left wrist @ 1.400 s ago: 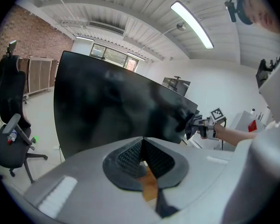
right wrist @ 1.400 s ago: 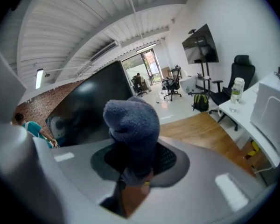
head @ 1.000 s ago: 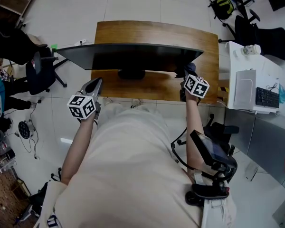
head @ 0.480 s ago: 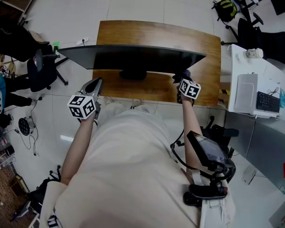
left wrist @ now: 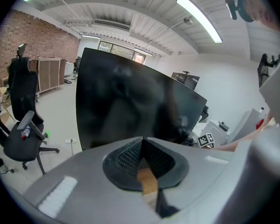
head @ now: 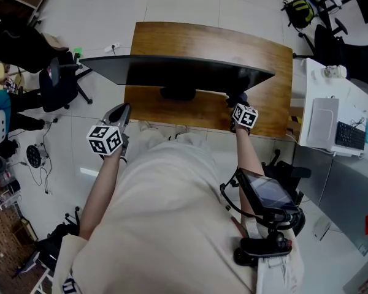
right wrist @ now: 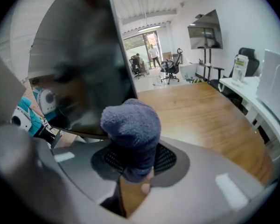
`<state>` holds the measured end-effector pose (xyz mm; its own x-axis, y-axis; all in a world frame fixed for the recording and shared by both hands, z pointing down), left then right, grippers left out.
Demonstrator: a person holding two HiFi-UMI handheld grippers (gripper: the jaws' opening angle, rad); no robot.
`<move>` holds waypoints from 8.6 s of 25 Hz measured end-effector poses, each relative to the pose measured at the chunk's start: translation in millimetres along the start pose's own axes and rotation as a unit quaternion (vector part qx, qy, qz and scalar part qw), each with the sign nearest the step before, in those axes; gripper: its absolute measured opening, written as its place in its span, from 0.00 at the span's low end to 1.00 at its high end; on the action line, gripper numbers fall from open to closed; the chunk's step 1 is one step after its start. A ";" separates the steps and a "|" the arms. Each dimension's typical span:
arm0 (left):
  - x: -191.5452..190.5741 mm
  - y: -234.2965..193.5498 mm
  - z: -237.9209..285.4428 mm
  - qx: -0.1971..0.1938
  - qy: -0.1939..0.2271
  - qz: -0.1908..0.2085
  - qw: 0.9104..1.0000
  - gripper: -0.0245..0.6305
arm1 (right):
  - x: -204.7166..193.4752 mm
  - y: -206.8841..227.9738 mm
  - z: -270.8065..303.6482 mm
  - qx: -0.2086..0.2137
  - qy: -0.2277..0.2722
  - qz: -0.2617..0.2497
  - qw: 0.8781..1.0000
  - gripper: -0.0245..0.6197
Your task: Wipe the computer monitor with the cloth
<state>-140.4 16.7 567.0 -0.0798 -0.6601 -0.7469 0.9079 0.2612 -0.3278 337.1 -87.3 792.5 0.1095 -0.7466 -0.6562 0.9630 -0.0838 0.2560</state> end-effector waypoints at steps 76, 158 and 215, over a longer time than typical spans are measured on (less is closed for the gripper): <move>-20.0 -242.0 -96.2 -0.003 -0.012 -0.023 1.000 0.02 | -64.7 -453.8 123.1 0.058 -0.117 -0.076 0.989 0.20; 27.0 -162.4 -42.6 -0.055 0.050 -0.025 0.997 0.02 | 180.5 -592.3 -53.6 0.351 -0.051 0.099 0.930 0.20; 0.6 -10.5 40.1 -0.154 -0.069 0.123 0.978 0.02 | 191.5 -193.8 -198.7 0.164 0.127 0.168 0.964 0.20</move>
<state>-133.5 -14.7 593.2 0.2006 -0.6331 -0.7476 0.7234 0.6104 -0.3228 220.4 -82.9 476.1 0.4990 -0.5859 -0.6385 0.7369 -0.1009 0.6685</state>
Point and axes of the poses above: the fingertips, and each gripper's own axes: z forward along the fingers, y to its right, x out of its top, the point moved 4 cm from there along -z, backward along the fingers, and after that the axes turned 1 degree about z, right-handed, at the moved point
